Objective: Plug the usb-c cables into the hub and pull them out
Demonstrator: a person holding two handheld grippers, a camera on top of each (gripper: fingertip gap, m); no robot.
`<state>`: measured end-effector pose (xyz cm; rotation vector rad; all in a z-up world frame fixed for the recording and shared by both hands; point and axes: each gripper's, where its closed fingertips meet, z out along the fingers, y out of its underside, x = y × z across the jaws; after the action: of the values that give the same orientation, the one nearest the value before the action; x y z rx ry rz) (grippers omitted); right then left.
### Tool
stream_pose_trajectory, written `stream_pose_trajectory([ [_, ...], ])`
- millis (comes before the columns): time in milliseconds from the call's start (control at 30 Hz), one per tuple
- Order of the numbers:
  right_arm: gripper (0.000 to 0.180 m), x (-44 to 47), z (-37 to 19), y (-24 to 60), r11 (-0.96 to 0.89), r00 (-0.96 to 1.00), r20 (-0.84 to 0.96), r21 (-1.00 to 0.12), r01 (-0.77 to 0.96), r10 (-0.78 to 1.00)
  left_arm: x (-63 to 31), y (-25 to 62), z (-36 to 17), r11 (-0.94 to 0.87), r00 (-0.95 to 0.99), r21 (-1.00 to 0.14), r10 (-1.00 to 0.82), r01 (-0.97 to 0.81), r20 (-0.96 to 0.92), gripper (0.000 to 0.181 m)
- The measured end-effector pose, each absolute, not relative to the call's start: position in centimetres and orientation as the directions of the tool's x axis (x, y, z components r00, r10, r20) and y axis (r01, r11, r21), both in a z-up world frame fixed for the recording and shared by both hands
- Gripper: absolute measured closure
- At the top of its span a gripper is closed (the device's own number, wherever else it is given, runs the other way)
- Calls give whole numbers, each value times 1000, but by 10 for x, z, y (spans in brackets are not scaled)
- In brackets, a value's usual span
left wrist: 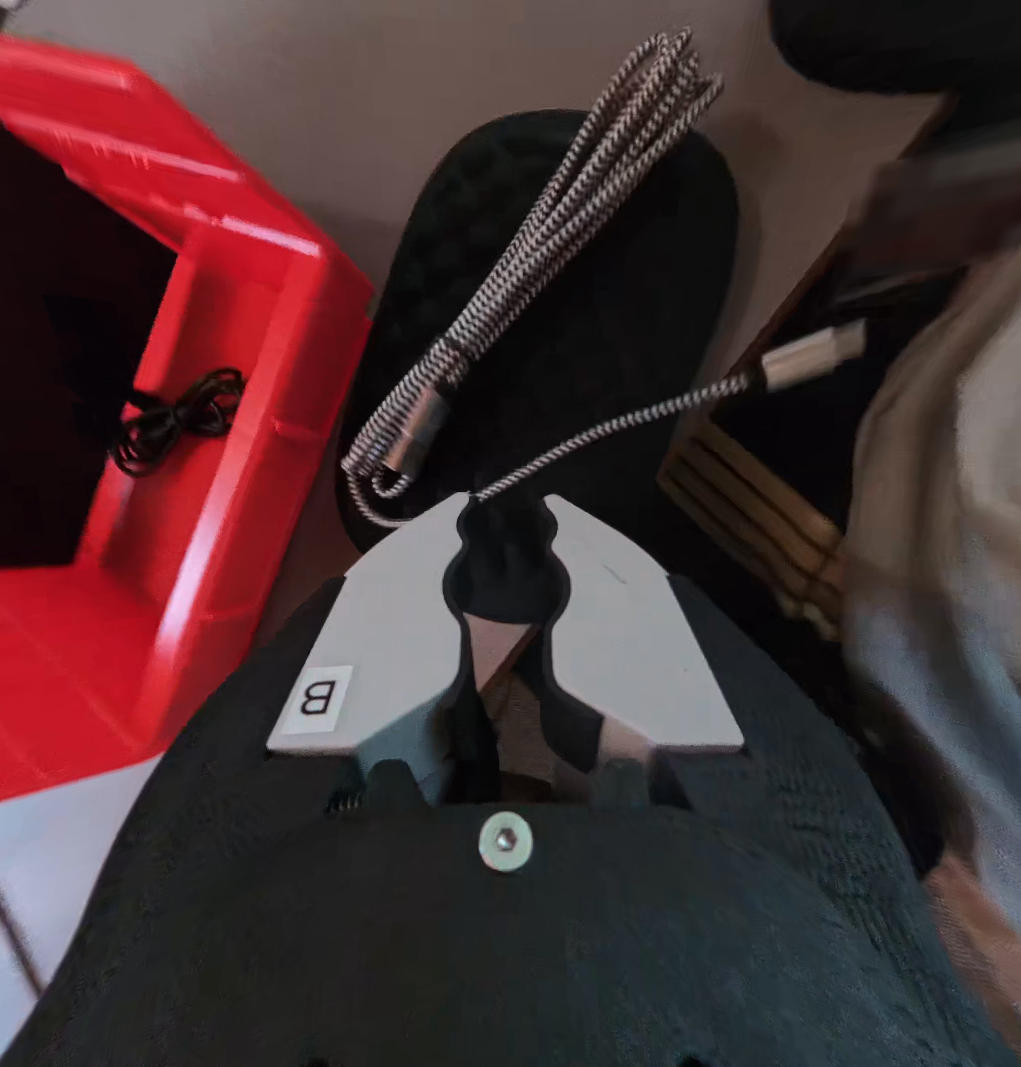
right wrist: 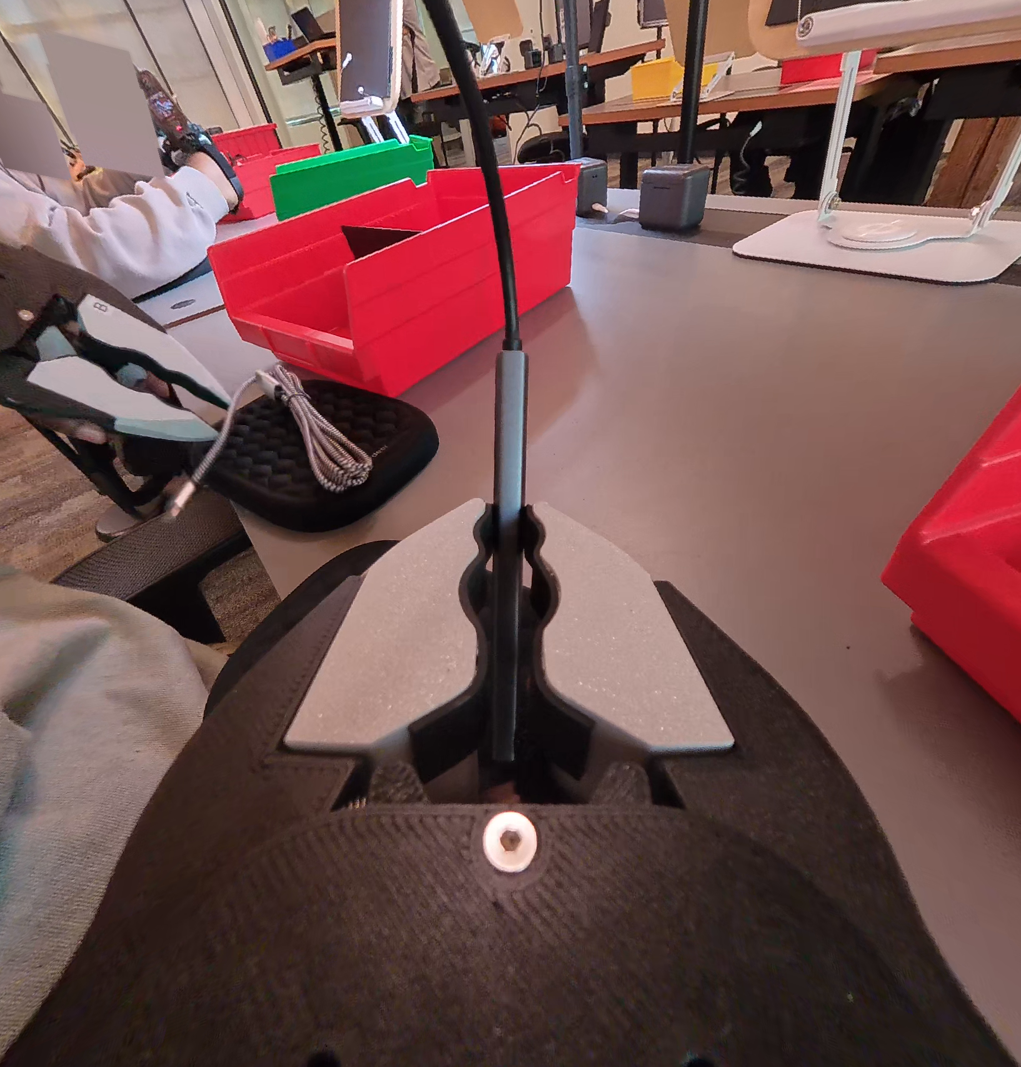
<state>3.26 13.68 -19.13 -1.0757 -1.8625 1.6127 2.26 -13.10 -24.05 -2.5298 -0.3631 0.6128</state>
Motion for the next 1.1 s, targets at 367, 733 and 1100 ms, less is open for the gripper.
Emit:
stream_pose_trajectory([
  [367,171,32,-191,137,13,-593,-152,-964,264,791,56,-103,-236,-813,816,-371,-203,-448,-541,168],
  [733,171,33,-190,137,-2,-598,-166,-964,264,784,86,-72,-237,-499,652,-439,-423,-747,-629,164],
  [1100,171,32,-190,138,-19,-597,-179,-964,264,782,78,-68,-256,-482,533,-312,-436,-819,-725,159],
])
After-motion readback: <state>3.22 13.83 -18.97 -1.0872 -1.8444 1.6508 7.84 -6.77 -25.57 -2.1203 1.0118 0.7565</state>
